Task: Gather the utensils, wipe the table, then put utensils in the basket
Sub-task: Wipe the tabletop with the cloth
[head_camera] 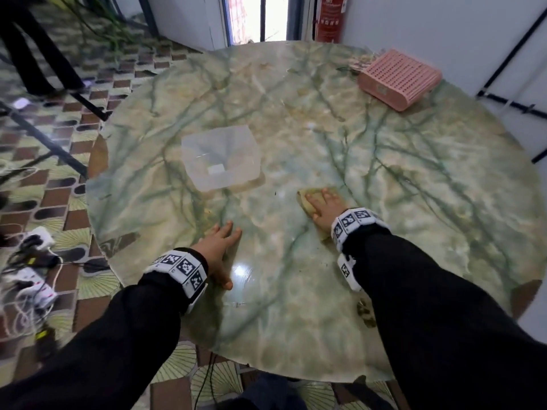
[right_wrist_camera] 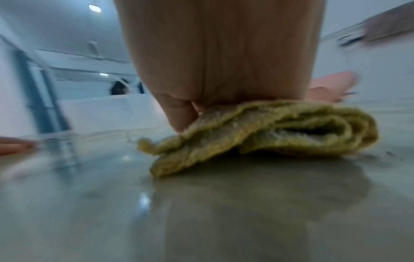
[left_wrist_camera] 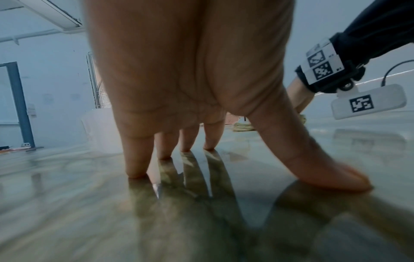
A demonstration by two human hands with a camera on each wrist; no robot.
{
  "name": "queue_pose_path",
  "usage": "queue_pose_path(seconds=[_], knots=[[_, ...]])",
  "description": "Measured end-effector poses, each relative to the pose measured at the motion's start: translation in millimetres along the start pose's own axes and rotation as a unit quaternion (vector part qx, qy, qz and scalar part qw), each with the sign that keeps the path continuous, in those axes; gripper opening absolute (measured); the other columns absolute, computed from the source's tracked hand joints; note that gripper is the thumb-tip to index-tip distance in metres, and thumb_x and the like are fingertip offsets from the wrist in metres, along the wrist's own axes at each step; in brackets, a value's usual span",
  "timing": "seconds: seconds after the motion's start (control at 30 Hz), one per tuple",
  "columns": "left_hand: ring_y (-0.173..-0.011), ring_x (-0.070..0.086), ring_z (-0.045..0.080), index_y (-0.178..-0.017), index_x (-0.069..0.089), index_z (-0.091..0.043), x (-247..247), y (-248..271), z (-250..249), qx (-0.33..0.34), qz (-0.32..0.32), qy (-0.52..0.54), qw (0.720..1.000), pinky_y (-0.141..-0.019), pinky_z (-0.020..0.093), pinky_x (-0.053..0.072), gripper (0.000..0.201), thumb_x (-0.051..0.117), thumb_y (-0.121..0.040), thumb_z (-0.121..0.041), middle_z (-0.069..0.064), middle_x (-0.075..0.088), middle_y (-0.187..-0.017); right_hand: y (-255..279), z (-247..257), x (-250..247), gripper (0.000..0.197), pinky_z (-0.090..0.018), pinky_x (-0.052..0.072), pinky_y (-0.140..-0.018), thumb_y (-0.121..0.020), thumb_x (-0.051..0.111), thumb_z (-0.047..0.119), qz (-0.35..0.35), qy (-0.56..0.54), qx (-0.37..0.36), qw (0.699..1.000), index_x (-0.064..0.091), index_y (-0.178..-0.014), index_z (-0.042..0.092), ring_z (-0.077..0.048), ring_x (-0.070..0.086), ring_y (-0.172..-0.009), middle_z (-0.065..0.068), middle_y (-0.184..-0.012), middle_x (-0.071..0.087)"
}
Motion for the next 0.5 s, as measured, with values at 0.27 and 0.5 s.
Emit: queue_pose_path(seconds=[0.27, 0.5], knots=[[-0.144, -0.013, 0.028, -0.149, -0.005, -0.017, 2, -2, 6, 0.013, -0.003, 0.021, 1.0, -0.117, 0.051, 0.01, 0.131, 0.086, -0.056, -0.034, 0.005, -0.017, -0.156, 110, 72, 43, 0.058, -0.046, 0.036, -0.106, -0.09, 0.038, 0.031, 0.052, 0.12, -0.334, 0.933, 0.021, -0.146, 0.032, -0.023, 0.028, -0.141, -0.004, -0.156, 0.02], [-0.144, -0.013, 0.025, -0.149, -0.003, -0.017, -2, 4, -2, -0.017, 0.0, 0.044, 0.999, -0.119, 0.043, 0.007, 0.129, 0.087, -0.057, -0.026, 0.003, -0.016, -0.156, 145, -90, 43, 0.042, -0.037, 0.017, -0.115, -0.094, 0.013, 0.057, 0.136, 0.114, -0.372, 0.911, -0.01, -0.126, 0.072, -0.018, 0.004, -0.145, 0.0, -0.154, -0.003]])
Point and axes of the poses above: each hand's wrist, its own y-axis away from the middle knuckle, its own x-axis out of the palm, z = x × y, the point moved 1 cm from there along -y, towards the middle knuckle
